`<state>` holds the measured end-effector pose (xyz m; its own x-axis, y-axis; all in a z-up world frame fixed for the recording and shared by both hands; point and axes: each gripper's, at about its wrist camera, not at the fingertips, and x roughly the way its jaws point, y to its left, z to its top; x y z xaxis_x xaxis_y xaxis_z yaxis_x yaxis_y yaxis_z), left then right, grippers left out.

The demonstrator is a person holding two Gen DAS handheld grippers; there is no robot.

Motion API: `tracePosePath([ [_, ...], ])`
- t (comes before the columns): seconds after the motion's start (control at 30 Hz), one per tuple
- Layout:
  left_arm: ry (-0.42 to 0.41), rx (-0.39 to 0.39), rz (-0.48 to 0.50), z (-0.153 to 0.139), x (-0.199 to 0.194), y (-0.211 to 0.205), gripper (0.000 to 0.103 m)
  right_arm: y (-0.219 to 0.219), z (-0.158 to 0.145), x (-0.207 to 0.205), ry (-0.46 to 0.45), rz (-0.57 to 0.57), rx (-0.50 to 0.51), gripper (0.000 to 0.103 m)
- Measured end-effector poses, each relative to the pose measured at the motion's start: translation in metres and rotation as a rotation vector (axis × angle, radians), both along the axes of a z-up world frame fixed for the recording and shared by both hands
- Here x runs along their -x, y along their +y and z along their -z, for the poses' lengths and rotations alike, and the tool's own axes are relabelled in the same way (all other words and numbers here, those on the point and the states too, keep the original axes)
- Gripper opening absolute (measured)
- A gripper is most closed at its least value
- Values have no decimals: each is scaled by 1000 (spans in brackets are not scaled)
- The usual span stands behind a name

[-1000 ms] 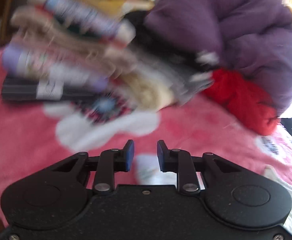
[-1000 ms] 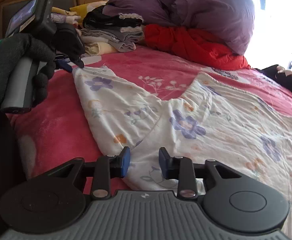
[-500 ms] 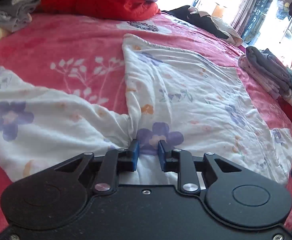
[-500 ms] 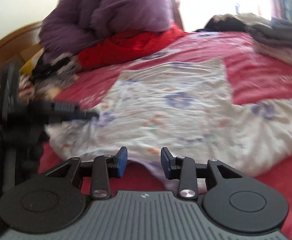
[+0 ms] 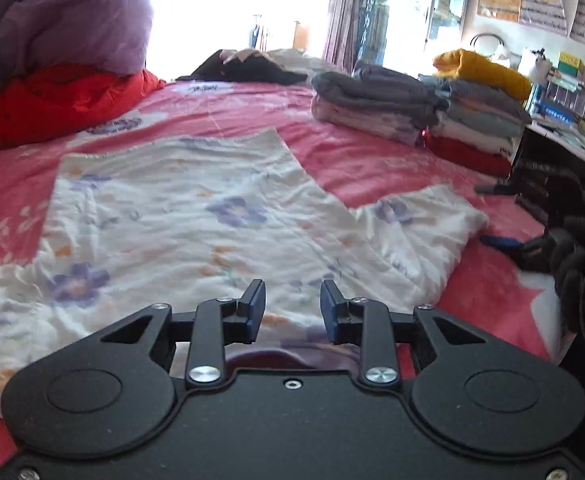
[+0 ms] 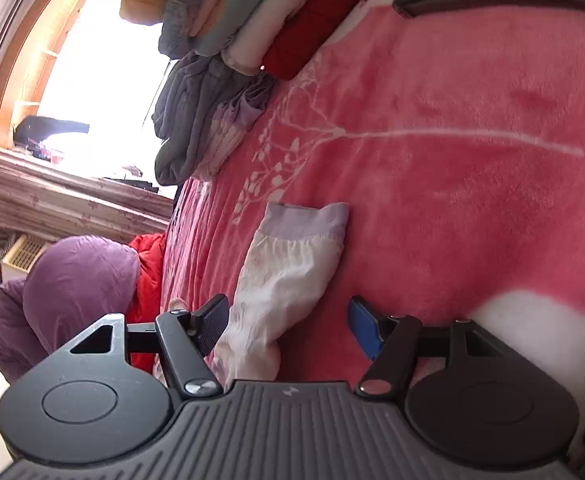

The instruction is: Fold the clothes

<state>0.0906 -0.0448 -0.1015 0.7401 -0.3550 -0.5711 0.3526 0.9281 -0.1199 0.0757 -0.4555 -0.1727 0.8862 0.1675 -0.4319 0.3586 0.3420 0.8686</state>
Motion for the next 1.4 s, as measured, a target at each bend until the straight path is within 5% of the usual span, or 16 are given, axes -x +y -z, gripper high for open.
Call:
tracePosePath([
  [0.1,69,-62,-21,24,-4,-10,28,2,-5,-18,-20,-13,53,62],
  [0.13,55,-80,-15,27,-1,-12,28,3,-9,-24,-21,-40,94,44],
  [0.17,45,-95,-10,29,1,-13,28,4,-12,-31,-21,-68,137,8],
  [0.33,58,-87,-14,29,4,-9,29,23,-48,-49,-14,-137,586,8],
  [0.43,45,-108,-2,26,6,-12,29,22,-31,-57,88,-145,569,20],
  [0.57,-2,-79,-11,13,13,-7,29,5,-40,-31,47,-26,504,61],
  [0.77,-51,72,-227,-7,4,34,29,19,-57,-2,-24,-23,559,60],
  [0.93,9,113,-363,4,-9,69,27,107,-73,3,-206,-364,837,58],
  [1.07,114,80,-264,20,-16,57,26,189,-69,14,-319,-666,1025,38],
  [1.17,81,-20,-218,26,-13,45,26,236,-40,2,-123,-811,1159,39],
  [1.23,87,-45,-210,22,-9,45,28,239,-34,5,-115,-781,1171,40],
  [1.4,80,-197,-151,20,3,36,46,214,-43,7,-40,-701,1025,40],
])
